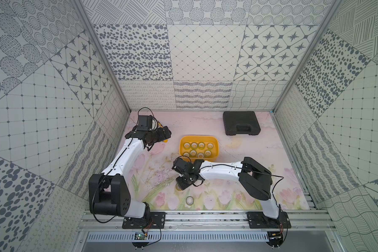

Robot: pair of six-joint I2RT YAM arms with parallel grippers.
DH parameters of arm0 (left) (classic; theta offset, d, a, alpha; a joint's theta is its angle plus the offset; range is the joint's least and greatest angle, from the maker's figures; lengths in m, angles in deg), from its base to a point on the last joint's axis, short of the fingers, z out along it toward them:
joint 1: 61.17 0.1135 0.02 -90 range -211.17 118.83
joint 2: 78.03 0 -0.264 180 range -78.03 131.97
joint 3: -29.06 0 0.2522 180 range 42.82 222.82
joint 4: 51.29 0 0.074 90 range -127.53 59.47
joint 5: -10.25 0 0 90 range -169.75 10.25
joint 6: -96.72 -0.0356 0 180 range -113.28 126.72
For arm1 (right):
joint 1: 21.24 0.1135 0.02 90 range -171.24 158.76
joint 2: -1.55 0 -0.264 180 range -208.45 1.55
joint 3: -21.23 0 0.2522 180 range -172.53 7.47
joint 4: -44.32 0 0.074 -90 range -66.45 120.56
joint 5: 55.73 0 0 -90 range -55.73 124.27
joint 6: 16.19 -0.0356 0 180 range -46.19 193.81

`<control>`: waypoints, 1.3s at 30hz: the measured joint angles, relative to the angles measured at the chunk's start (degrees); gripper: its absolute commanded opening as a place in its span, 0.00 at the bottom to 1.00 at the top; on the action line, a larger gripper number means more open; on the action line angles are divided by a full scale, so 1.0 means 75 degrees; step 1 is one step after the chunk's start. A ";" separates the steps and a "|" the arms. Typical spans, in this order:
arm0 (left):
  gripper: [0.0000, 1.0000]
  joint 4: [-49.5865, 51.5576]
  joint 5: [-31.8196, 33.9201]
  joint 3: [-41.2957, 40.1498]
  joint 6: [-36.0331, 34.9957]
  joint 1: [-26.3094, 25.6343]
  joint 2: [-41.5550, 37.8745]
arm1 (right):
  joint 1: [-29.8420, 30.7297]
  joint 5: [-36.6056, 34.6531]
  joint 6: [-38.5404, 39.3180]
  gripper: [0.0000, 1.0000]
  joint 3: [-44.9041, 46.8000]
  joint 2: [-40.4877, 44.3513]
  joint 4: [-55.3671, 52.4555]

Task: Put the transparent tape into the storage box
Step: Pick up the tape at the center of the board, then place the tape in the storage box.

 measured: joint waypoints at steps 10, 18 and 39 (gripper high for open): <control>0.99 0.0015 0.0000 0.0000 0.0029 0.0000 -0.0032 | -0.0082 -0.0481 0.0236 0.11 0.0000 0.0152 -0.0219; 0.99 0.0020 -0.0006 0.0000 0.0050 0.0000 -0.0032 | -0.1102 -0.0854 0.0947 0.11 -0.0764 0.1154 -0.0475; 0.99 0.0032 -0.0029 0.0000 0.0070 0.0006 -0.0061 | -0.3590 -0.1241 0.2366 0.10 -0.2433 -0.0734 -0.1128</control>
